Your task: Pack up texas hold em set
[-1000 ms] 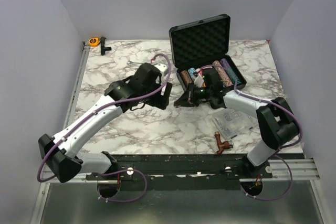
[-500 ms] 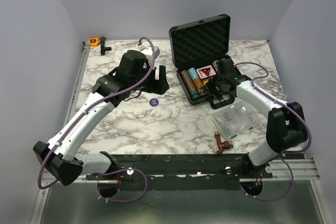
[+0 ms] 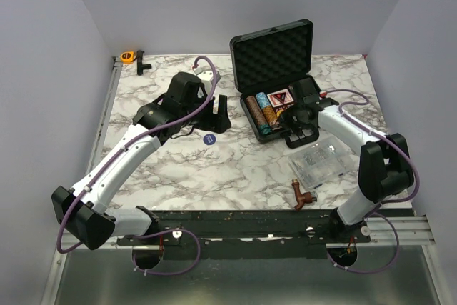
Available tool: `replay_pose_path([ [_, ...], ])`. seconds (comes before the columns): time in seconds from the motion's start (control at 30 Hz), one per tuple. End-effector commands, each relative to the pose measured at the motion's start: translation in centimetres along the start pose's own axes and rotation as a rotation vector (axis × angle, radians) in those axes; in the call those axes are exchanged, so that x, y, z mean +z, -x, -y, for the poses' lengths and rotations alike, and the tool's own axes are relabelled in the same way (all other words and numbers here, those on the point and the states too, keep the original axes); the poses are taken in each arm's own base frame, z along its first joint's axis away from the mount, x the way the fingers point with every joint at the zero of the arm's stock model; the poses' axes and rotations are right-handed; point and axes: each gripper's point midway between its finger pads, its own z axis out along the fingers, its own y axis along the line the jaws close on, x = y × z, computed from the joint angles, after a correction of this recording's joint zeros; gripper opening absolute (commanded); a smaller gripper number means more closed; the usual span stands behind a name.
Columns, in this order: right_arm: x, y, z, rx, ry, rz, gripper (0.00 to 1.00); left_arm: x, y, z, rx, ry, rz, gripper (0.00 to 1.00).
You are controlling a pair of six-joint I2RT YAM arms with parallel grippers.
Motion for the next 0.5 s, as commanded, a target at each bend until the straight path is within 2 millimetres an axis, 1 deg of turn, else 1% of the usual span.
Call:
replay_pose_path([
  [0.0,0.8,0.9,0.4,0.035,-0.053,0.046,0.01,0.3,0.0,0.6,0.012,-0.045,0.001,0.77],
  [0.2,1.5,0.7,0.4,0.042,-0.068,0.038,0.01,0.4,0.0,0.1,0.019,-0.023,0.004,0.77],
  [0.47,2.1,0.7,0.5,0.046,-0.073,0.04,0.06,0.5,-0.1,0.1,0.016,-0.029,-0.001,0.77],
])
